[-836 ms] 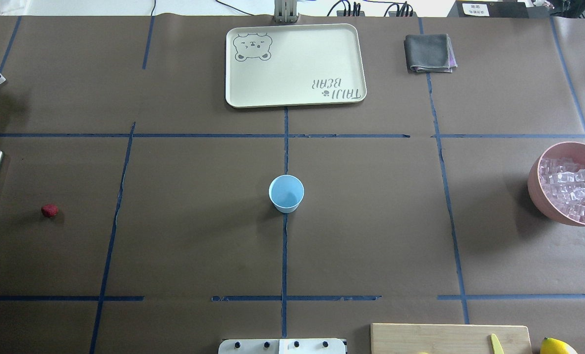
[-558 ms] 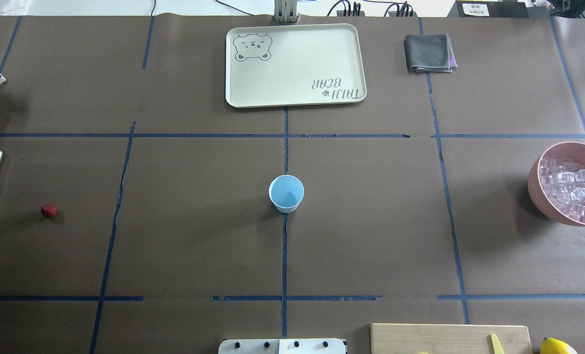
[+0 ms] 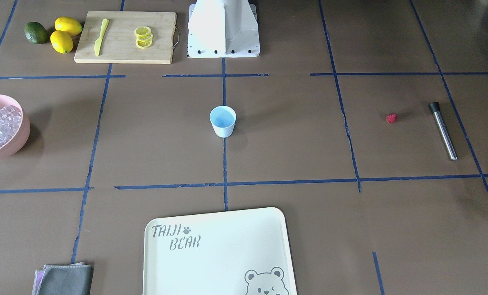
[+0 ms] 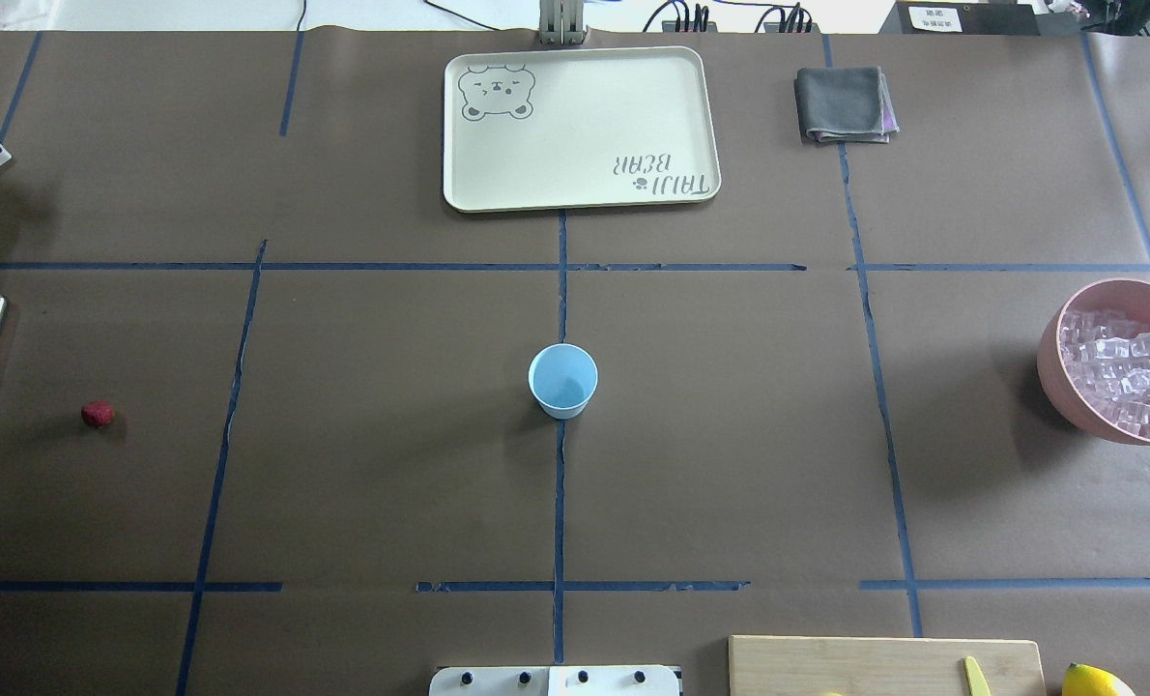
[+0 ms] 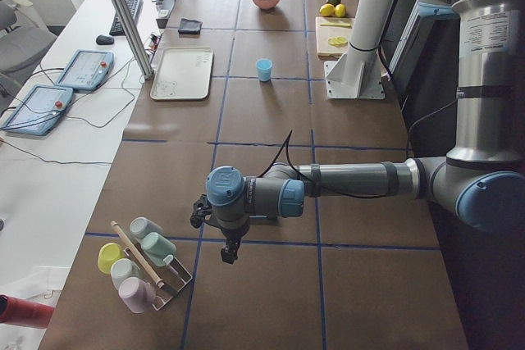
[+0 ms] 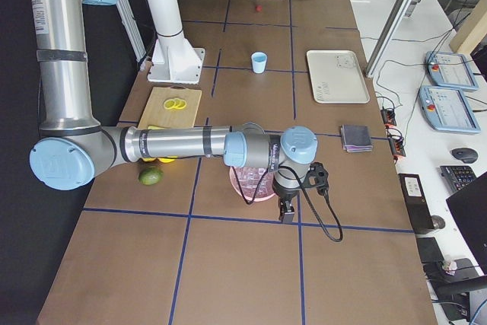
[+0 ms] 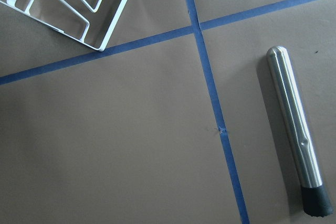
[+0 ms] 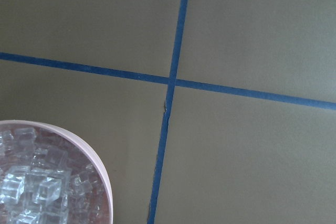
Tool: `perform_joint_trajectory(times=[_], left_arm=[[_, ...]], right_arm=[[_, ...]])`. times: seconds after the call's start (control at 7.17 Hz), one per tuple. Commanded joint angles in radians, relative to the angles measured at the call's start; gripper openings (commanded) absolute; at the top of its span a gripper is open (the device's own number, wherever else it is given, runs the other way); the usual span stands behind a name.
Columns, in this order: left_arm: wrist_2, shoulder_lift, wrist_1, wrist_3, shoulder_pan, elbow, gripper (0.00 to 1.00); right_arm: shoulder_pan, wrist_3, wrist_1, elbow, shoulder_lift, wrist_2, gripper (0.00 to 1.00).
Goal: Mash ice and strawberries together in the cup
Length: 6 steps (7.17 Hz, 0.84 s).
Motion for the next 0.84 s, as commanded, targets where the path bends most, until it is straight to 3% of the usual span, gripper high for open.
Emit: perform_joint_trajectory(times=[0.0, 0.56, 0.7], left_arm=[[0.000, 0.000, 0.000, 0.000, 0.000, -0.003, 1.00], [-0.002, 0.001, -0.005, 0.000, 0.000, -0.004, 1.00], [-0.002, 0.003, -0.005, 0.000, 0.000, -0.006, 1.00]], right_arm=[[-0.079, 0.086, 0.091, 0.069, -0.004, 0.001, 1.00], [-0.228, 0.345, 0.172, 0.139, -0.015, -0.005, 1.00], [-0.273, 0.490, 0.341, 0.140, -0.075, -0.011, 0.99]])
